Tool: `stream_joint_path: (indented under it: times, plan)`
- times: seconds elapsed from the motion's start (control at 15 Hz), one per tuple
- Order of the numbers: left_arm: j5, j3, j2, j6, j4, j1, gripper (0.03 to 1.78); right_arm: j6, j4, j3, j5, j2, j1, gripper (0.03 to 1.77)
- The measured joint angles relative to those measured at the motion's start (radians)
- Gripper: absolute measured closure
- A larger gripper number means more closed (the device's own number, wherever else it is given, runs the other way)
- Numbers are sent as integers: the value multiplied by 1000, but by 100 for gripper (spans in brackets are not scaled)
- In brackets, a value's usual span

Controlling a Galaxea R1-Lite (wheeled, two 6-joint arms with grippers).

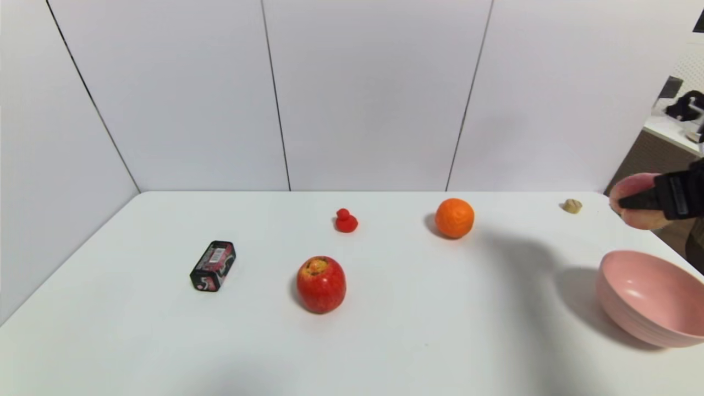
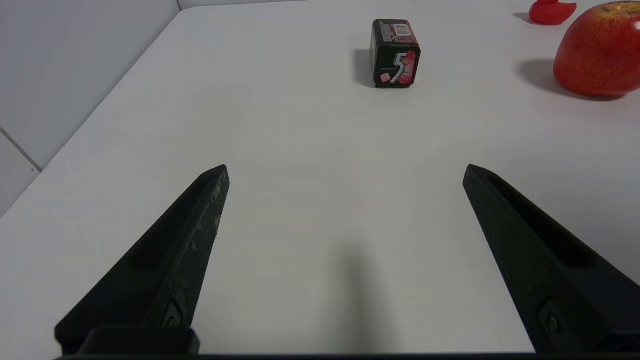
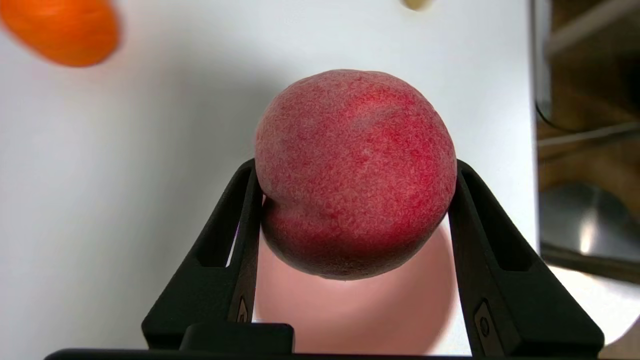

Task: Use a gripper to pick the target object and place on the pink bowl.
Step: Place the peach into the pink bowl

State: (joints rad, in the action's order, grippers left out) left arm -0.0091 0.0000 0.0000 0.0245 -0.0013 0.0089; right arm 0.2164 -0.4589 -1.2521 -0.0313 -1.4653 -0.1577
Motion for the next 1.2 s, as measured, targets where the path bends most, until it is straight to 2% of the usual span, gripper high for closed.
stream_joint_path:
  times: [0.13,0.4,0.87,1.2]
  plan:
    - [0,0,0,0,0,0,12,0,1,30,-1,8,-58,74]
    - [0,0,0,0,0,0,12,-1,6,100,-2,-7,-104,74]
    - [0,0,0,0,0,0,12,-2,7,166,7,-38,-114,74]
    - [0,0,0,0,0,0,12,-3,7,258,18,13,-111,74]
